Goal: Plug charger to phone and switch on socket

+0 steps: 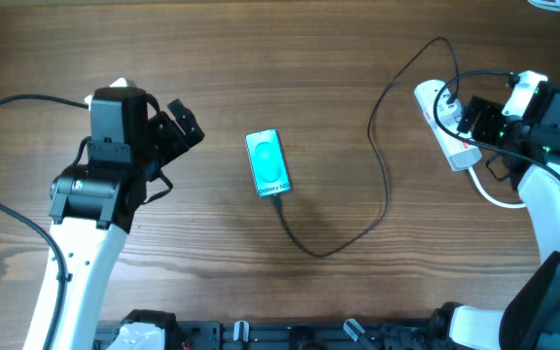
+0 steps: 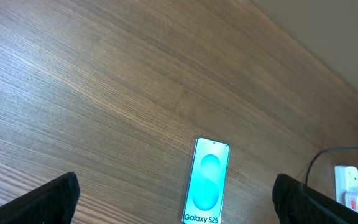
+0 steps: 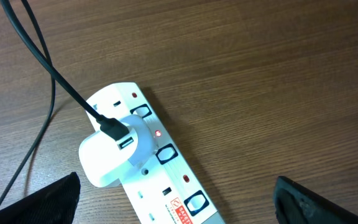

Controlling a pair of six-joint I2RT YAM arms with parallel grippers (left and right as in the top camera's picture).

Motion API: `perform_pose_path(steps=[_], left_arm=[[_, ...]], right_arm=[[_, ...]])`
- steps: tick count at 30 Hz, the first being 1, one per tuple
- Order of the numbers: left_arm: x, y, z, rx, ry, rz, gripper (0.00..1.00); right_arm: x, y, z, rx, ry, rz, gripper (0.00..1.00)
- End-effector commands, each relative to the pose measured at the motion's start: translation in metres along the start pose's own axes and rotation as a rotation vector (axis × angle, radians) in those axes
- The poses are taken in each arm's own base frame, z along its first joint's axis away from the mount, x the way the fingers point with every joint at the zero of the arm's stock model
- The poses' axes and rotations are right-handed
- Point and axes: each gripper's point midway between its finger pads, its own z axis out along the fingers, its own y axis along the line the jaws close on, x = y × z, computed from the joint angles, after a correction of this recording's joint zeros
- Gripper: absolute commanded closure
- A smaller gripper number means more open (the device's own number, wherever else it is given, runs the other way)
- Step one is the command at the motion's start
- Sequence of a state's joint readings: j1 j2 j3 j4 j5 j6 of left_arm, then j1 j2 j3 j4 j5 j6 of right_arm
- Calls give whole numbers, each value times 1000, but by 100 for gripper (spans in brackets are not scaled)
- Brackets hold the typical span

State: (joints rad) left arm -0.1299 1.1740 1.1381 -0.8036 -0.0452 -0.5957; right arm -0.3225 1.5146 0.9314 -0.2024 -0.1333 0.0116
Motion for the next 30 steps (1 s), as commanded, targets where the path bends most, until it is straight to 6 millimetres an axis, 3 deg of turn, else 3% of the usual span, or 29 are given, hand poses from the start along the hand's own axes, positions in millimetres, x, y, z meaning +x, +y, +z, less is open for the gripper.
perform_pose_path(steps=[1, 6, 11, 18, 21, 30], left_arm=[[-8, -10, -2, 23, -45, 16, 0], [-24, -29, 14, 127, -158, 14, 0], [-8, -19, 44, 147, -178, 12, 0], [33, 7, 82, 163, -172, 13, 0], [59, 27, 98, 152, -151, -17, 0], [121, 76, 119, 133, -122, -56, 0]], right_arm=[[-4, -3, -1, 11, -8, 16, 0], [-4, -3, -1, 11, -8, 16, 0], [-4, -3, -1, 11, -8, 16, 0], [-4, -3, -1, 11, -8, 16, 0], [-4, -3, -1, 11, -8, 16, 0], [-4, -3, -1, 11, -8, 16, 0]])
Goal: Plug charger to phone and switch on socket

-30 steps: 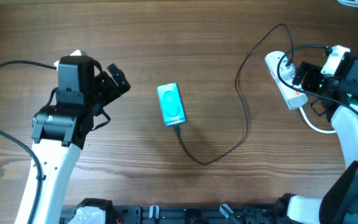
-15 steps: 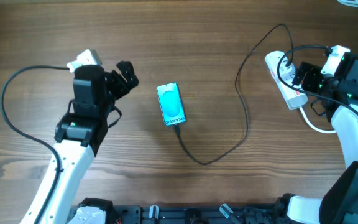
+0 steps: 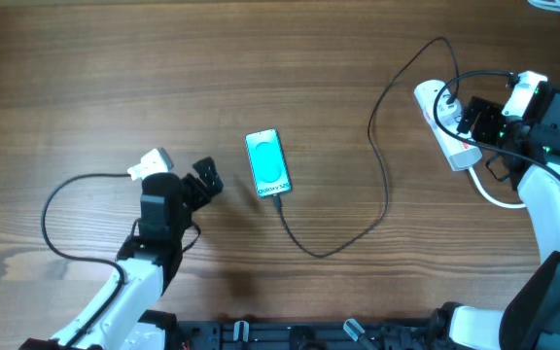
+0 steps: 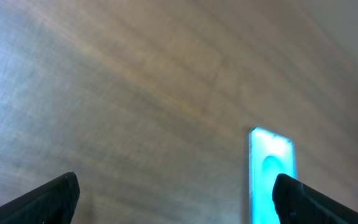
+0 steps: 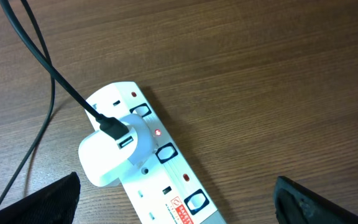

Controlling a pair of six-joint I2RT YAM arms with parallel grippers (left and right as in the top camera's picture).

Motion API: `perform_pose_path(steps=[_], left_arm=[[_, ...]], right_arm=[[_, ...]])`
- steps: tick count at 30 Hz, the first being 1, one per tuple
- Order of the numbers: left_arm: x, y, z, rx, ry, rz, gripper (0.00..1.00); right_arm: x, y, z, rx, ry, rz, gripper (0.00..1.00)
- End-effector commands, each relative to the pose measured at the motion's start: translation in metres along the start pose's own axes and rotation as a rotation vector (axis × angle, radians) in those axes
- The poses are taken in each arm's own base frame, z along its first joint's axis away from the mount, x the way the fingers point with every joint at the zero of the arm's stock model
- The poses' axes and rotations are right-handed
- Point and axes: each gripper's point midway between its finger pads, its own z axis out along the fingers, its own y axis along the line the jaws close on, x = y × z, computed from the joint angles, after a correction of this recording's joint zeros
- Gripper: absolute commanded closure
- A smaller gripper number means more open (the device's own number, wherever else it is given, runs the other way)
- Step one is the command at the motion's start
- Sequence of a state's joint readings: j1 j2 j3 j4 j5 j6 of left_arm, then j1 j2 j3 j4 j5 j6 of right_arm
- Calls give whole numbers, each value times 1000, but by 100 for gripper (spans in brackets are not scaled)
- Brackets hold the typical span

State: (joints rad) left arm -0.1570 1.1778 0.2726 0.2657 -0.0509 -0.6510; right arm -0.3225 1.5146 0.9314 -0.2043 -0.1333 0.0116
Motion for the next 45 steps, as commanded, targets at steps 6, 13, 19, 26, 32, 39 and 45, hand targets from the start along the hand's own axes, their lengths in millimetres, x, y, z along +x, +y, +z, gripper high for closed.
perform_pose_path(steps=[6, 13, 19, 26, 32, 39, 45], left_arm=[[38, 31, -4, -28, 47, -9, 0], [52, 43, -9, -48, 68, -14, 0], [56, 50, -14, -81, 86, -12, 0], [51, 63, -30, -132, 39, -7, 0], [51, 70, -43, -125, -12, -25, 0], [27, 43, -55, 2, -114, 117, 0], [-9, 28, -74, 68, -285, 150, 0]], right_arm=[[-5, -3, -1, 11, -10, 16, 0], [-5, -3, -1, 11, -10, 15, 0], [-5, -3, -1, 11, -10, 15, 0], [-5, -3, -1, 11, -10, 16, 0], [-5, -3, -1, 11, -10, 16, 0], [-5, -3, -1, 11, -10, 15, 0], [-5, -3, -1, 11, -10, 16, 0]])
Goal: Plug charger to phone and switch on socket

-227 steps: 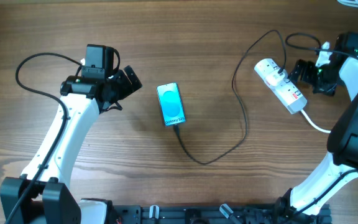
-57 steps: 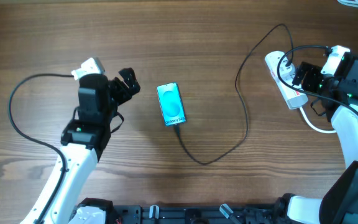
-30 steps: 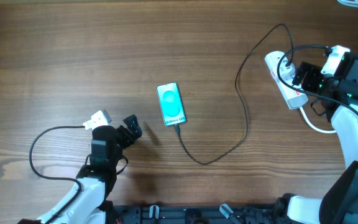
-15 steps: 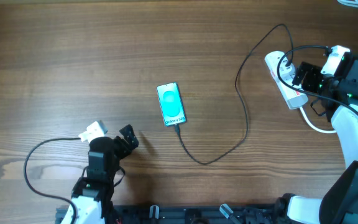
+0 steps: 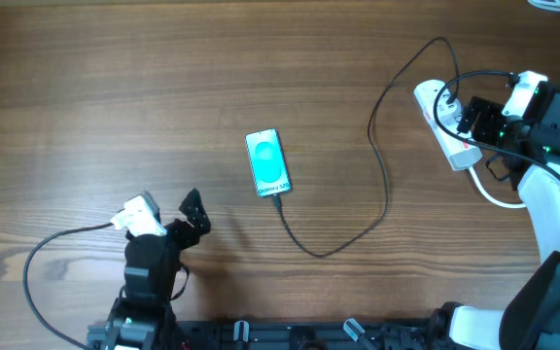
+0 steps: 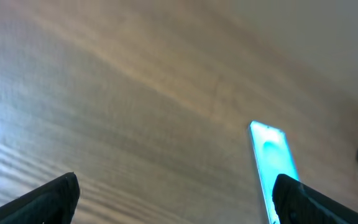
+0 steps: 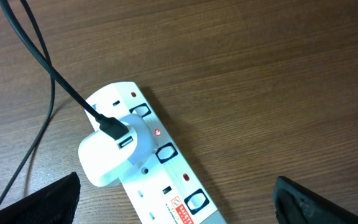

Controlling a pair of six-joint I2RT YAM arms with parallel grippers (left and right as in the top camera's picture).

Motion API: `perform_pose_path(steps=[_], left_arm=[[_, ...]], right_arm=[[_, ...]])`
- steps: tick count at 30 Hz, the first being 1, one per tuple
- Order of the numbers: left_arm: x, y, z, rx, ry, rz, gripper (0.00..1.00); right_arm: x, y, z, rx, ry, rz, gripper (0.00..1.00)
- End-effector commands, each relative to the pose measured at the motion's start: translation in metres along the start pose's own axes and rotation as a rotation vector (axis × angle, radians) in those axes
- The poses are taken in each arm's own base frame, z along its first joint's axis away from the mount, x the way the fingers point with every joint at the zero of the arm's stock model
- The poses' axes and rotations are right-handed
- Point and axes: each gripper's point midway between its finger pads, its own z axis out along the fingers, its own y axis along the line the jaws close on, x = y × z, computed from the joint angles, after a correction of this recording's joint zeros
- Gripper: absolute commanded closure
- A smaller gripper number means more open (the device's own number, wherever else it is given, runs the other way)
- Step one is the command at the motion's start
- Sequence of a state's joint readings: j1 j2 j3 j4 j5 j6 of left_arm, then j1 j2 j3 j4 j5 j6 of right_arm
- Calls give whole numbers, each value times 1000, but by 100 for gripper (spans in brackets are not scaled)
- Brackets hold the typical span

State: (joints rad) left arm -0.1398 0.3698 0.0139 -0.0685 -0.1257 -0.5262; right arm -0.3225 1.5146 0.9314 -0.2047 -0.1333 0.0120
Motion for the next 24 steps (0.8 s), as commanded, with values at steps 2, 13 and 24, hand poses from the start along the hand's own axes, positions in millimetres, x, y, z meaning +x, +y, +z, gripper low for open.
perform_pose_path(steps=[2, 13, 24], left_arm=[[-27, -2, -8, 21, -125, 71, 0], [-73, -18, -35, 84, -354, 170, 0], [-78, -10, -35, 53, -370, 165, 0]], right_arm=[[-5, -3, -1, 11, -11, 15, 0], [-5, -3, -1, 11, -11, 15, 0], [-5, -3, -1, 11, -11, 15, 0]])
